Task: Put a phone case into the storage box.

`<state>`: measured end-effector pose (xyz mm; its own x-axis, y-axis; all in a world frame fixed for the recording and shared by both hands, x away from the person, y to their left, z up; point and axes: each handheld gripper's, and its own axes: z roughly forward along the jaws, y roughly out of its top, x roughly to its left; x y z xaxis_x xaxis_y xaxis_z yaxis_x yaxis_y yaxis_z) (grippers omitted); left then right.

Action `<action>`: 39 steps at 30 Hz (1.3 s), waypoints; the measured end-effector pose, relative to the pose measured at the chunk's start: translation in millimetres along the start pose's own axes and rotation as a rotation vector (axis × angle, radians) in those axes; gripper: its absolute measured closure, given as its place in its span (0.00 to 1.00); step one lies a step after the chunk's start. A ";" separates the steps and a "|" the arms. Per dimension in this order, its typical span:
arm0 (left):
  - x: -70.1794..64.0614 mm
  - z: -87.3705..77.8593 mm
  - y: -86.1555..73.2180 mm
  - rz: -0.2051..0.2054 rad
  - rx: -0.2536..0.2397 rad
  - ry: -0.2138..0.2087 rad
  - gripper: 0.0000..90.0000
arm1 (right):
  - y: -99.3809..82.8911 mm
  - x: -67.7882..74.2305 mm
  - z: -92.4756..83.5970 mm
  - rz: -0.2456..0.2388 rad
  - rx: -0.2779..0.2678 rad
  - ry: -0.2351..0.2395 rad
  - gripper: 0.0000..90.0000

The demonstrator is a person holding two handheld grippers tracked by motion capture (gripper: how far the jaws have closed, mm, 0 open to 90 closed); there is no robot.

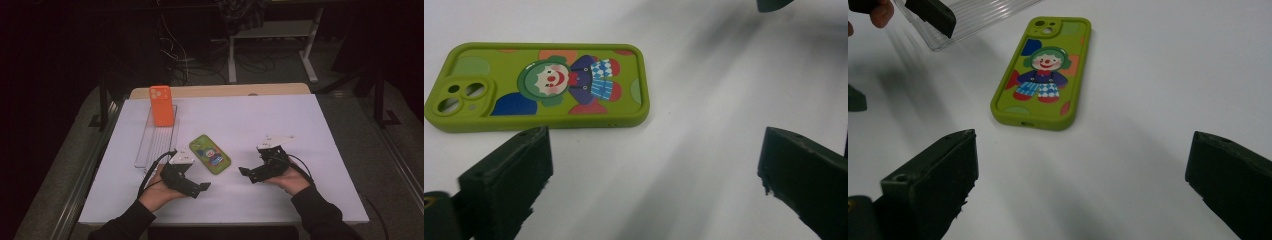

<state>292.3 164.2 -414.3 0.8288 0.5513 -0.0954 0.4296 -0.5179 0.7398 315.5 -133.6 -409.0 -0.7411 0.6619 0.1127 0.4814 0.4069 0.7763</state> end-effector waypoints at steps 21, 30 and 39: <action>1.6 0.1 0.5 0.000 -0.008 0.008 0.00 | 47.3 16.8 67.6 -0.025 0.126 0.009 0.00; 1.0 0.3 0.2 0.008 0.002 0.012 0.00 | 56.1 25.1 95.2 -0.021 0.179 0.011 0.00; 0.9 0.8 -0.1 0.007 0.000 0.007 0.00 | 55.8 31.1 114.4 -0.041 0.219 -0.009 0.02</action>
<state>293.3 164.2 -415.0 0.8291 0.5525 -0.0856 0.4241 -0.5218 0.7401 372.8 -18.2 -433.1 -0.7584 0.6472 0.0775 0.5418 0.5598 0.6270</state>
